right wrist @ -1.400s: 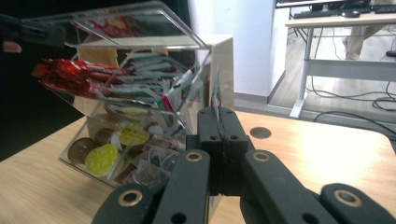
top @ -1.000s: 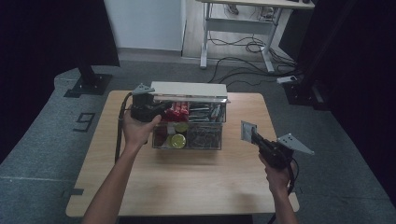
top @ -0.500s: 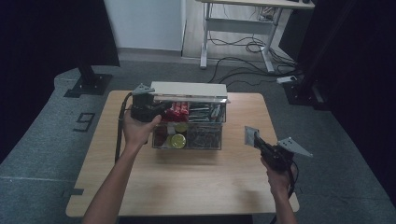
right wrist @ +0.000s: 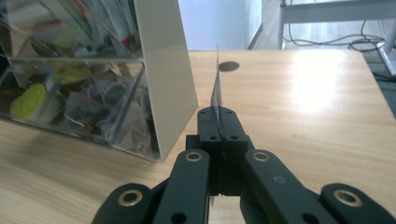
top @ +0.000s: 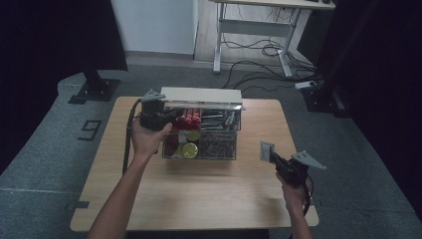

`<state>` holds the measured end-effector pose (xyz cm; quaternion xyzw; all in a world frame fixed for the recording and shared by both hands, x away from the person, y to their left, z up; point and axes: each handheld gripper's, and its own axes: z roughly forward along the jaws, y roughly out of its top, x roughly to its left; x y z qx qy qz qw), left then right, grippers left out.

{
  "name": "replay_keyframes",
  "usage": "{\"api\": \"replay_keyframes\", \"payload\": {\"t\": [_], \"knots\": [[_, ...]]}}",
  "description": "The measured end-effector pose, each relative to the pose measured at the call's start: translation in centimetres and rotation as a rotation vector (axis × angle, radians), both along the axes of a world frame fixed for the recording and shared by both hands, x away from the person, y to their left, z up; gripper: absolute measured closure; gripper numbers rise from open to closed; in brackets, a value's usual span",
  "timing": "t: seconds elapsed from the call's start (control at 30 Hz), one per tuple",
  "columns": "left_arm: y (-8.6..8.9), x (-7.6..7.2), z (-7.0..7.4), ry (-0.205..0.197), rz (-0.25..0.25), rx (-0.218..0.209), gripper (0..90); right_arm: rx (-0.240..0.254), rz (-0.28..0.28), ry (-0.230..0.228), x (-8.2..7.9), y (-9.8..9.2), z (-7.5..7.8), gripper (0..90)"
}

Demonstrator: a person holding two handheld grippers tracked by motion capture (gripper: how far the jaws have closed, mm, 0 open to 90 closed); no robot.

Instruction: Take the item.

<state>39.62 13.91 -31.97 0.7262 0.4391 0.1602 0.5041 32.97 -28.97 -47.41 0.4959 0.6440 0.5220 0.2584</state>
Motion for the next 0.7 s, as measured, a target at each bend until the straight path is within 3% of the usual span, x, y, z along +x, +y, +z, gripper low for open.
{"api": "replay_keyframes", "payload": {"t": [0.33,0.7], "knots": [[0.0,-0.1,0.0,-0.002,-0.002,-0.002,89.6,-0.032,-0.006,0.051,0.9,0.3,-1.9,89.2],[0.0,-0.1,-0.3,-0.002,0.001,-0.009,89.5,-0.035,-0.009,0.127,1.8,0.2,-4.1,89.2]]}}
